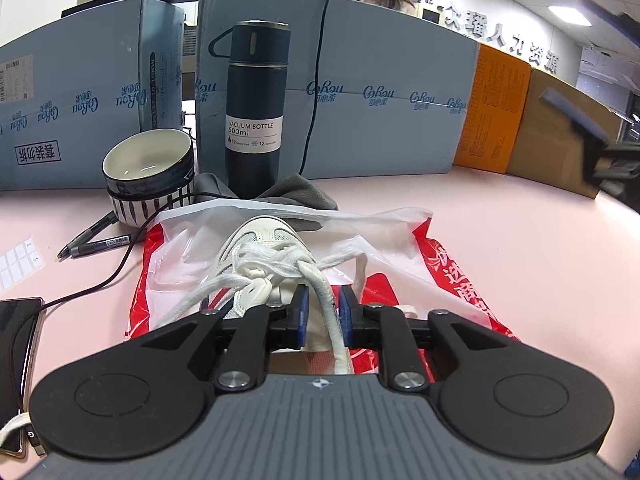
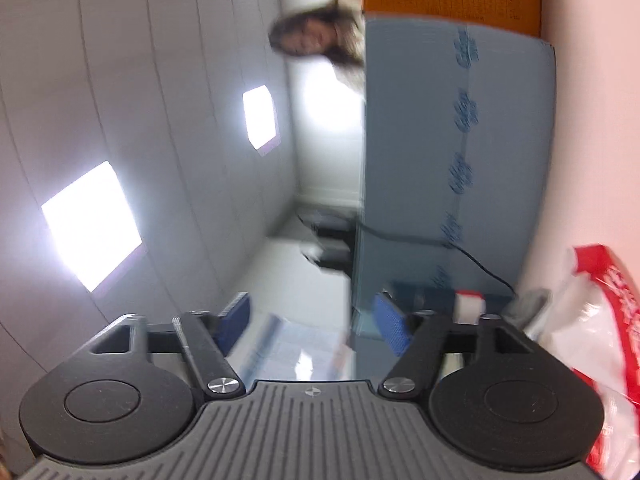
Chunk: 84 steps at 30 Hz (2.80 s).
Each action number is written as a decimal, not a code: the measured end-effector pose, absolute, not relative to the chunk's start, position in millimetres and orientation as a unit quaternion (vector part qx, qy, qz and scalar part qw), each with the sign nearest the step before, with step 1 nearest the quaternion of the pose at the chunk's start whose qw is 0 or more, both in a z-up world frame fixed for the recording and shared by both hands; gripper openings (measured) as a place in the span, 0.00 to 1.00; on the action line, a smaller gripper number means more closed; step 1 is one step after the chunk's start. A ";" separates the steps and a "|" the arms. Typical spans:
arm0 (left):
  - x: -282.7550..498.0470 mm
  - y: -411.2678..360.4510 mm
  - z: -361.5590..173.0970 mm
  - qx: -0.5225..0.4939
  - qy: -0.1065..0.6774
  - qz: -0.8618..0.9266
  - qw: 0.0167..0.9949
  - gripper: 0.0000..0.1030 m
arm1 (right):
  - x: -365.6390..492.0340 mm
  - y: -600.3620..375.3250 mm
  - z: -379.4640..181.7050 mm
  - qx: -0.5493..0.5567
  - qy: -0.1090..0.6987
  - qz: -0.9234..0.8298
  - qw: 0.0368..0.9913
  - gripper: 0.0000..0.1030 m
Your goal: Lace up shoes with both hands
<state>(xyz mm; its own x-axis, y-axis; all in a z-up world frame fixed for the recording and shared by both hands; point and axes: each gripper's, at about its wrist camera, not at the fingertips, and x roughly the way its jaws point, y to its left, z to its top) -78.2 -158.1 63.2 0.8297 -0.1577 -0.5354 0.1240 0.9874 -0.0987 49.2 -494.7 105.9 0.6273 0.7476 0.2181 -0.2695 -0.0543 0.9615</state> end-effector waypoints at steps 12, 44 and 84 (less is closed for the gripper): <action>-129.0 -117.9 77.9 -0.058 0.249 -0.082 0.963 0.51 | 37.3 -377.1 105.7 0.344 0.345 0.424 0.763 0.79; -67.9 -2.2 26.3 -0.411 0.256 0.124 0.866 0.07 | 32.2 -353.9 83.9 0.333 0.400 0.460 0.719 0.81; 47.3 -58.3 82.4 -0.114 0.320 -0.105 0.935 0.44 | 16.9 -380.6 71.3 0.401 0.376 0.385 0.741 0.81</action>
